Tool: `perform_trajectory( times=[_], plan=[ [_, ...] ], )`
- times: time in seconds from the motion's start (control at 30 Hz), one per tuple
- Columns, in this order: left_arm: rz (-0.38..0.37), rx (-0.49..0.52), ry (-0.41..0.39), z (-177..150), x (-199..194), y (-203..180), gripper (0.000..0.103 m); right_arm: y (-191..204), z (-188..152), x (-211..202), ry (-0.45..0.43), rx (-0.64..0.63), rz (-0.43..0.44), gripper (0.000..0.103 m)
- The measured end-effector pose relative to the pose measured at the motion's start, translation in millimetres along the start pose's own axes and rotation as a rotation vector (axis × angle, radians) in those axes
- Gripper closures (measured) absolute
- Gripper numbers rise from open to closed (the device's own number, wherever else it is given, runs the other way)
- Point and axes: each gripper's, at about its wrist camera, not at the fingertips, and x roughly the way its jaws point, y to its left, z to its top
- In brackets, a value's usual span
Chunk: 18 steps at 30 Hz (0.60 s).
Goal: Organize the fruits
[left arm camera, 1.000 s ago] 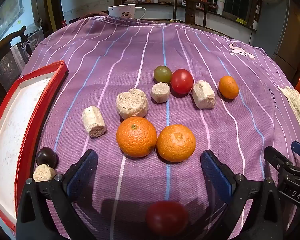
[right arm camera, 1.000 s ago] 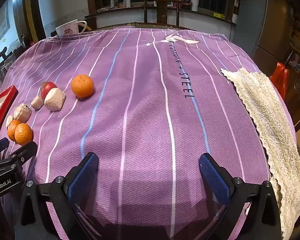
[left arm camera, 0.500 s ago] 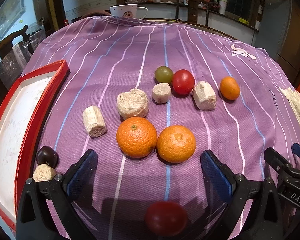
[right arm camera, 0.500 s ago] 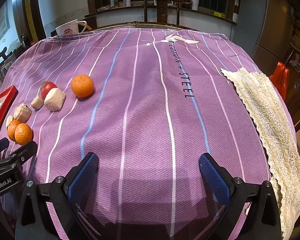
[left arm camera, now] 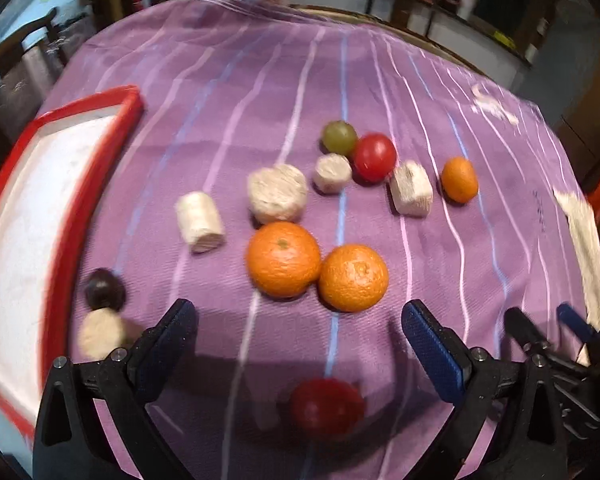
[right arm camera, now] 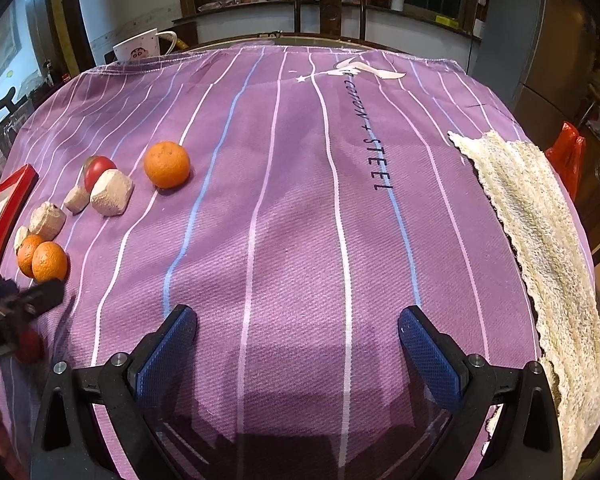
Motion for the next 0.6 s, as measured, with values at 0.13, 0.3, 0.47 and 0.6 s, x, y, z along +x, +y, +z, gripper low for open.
perform_trajectory(
  times=[0.13, 0.3, 0.47, 0.6],
  plan=[
    [0.067, 0.045, -0.088, 0, -42, -6, 0.000, -5, 8, 0, 0.094, 0.028, 0.019, 0.000],
    [0.084, 0.077, -0.146, 11, -83, -6, 0.000, -1, 23, -25, 0.080, 0.019, 0.014, 0.000],
    [0.046, 0.101, -0.153, 27, -101, 4, 0.000, 24, 40, -75, -0.021, -0.036, 0.031, 0.000],
    [-0.006, 0.122, -0.132, 34, -111, 17, 0.000, 47, 43, -111, -0.088, -0.024, 0.030, 0.001]
  ],
)
